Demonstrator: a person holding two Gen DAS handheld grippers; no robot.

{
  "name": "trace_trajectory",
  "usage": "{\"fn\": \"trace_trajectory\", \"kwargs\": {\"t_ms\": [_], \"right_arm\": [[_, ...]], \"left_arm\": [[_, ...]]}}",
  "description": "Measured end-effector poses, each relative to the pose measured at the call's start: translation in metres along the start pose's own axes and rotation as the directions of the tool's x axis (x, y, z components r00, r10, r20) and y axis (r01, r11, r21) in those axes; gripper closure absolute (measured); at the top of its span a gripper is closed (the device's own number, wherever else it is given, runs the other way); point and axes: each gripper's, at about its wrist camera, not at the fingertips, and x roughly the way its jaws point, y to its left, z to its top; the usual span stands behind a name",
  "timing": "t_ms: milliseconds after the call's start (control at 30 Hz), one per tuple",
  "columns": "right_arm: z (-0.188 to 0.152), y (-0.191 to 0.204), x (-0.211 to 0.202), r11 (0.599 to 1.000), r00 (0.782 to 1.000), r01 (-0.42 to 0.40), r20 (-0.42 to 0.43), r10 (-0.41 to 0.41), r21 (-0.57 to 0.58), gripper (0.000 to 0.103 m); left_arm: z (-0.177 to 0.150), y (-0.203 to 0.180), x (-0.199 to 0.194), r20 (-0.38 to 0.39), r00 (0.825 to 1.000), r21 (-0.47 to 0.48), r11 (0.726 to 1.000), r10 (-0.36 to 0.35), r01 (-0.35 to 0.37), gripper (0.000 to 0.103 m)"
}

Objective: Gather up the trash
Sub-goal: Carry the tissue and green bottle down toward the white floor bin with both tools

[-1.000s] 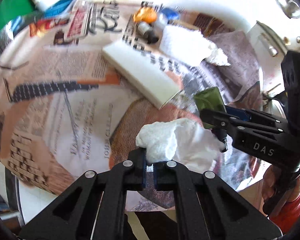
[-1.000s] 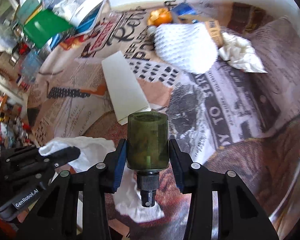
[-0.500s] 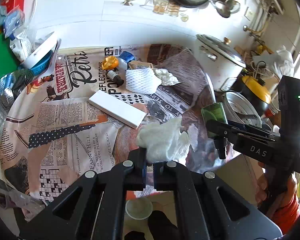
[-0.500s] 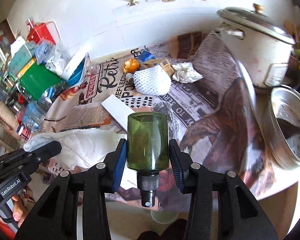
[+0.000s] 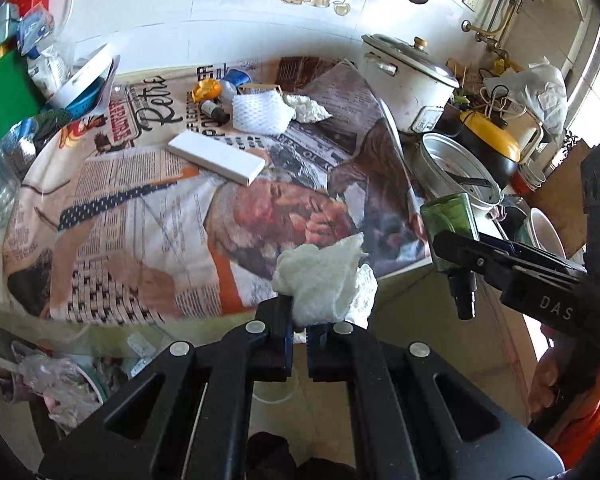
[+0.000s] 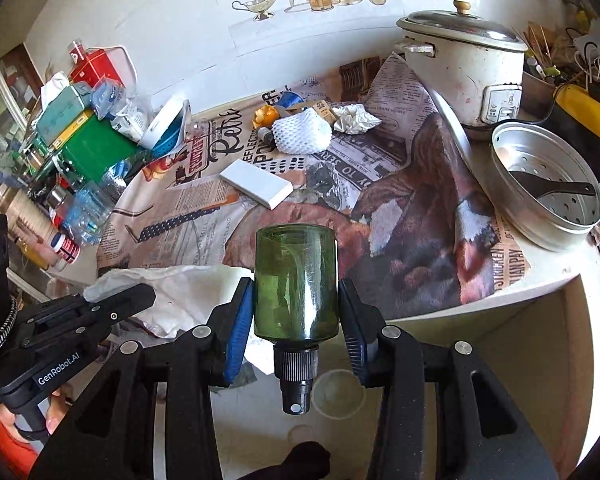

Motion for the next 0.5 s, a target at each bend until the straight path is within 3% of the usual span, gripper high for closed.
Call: {"fn": "trace_trajectory", "kwargs": {"t_ms": [267,500], "right_arm": [[-0.049,-0.019,-0.014,0.997,0.997,-0.058,-0.056,0.055,-0.046,0.064],[-0.088,-0.040,-0.005,0.994,0.989,-0.082,-0.132,0.072,-0.078,0.064]], "left_arm": [[-0.056,-0.031,0.008,-0.039,0.996,-0.097,0.992,0.080,-0.084,0.100],[-0.110,-0.037,0.042,-0.126,0.986,-0.162,0.978,0.113,-0.132,0.100]]}}
